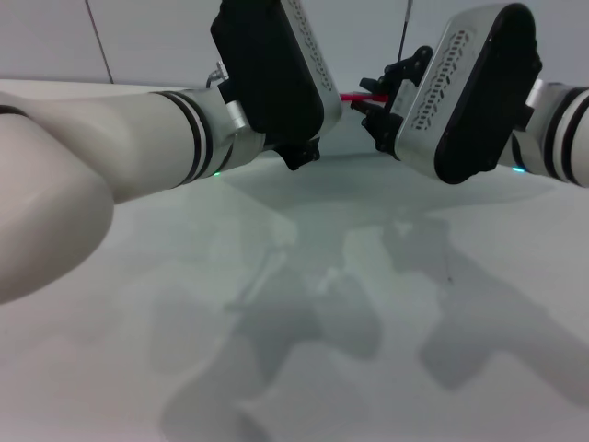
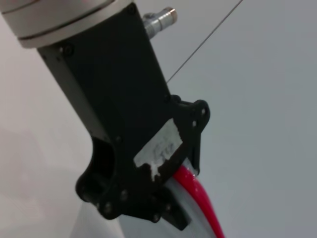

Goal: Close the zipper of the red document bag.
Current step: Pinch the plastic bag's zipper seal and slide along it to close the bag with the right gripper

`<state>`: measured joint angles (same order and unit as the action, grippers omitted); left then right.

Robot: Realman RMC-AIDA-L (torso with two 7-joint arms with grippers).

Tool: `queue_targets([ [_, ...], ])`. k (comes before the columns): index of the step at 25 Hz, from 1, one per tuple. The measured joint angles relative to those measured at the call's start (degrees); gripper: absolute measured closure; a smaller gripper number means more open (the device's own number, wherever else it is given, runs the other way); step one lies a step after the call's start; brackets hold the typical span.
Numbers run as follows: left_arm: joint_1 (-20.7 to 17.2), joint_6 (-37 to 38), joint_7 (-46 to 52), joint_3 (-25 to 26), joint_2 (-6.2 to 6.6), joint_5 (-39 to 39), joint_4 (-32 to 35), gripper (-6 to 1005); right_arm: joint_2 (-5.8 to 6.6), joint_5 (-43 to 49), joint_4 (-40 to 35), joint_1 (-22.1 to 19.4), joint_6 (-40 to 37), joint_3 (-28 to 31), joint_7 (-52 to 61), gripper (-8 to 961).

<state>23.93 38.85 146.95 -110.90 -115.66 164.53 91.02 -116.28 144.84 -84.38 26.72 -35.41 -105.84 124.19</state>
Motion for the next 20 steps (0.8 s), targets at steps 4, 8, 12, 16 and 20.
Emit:
queue_targets([
  [4,0.0,0.0,0.0,0.0,0.01,0.0,-0.1,941,0.00,0.0,0.1,0.0,0.0,0.1,0.0,776],
  [8,0.0,0.0,0.0,0.1,0.07,0.0,-0.3,941,-0.03,0.0,0.1,0.0,-0.1,0.4,0.2,787],
  [12,0.1,0.0,0.0,0.1,0.08,0.0,-1.1,941,-0.02,0.0,0.4,0.0,-0.2,0.3,0.3,814],
  [16,0.3,0.0,0.0,0.1,0.09,0.0,-1.6,941,0.00,0.0,0.9,0.1,-0.1,0.4,0.4,855],
  [20,0.0,-0.2,0.0,0.1,0.03,0.0,-1.6,941,0.00,0.0,1.6,0.1,0.0,0.6,0.4,867],
])
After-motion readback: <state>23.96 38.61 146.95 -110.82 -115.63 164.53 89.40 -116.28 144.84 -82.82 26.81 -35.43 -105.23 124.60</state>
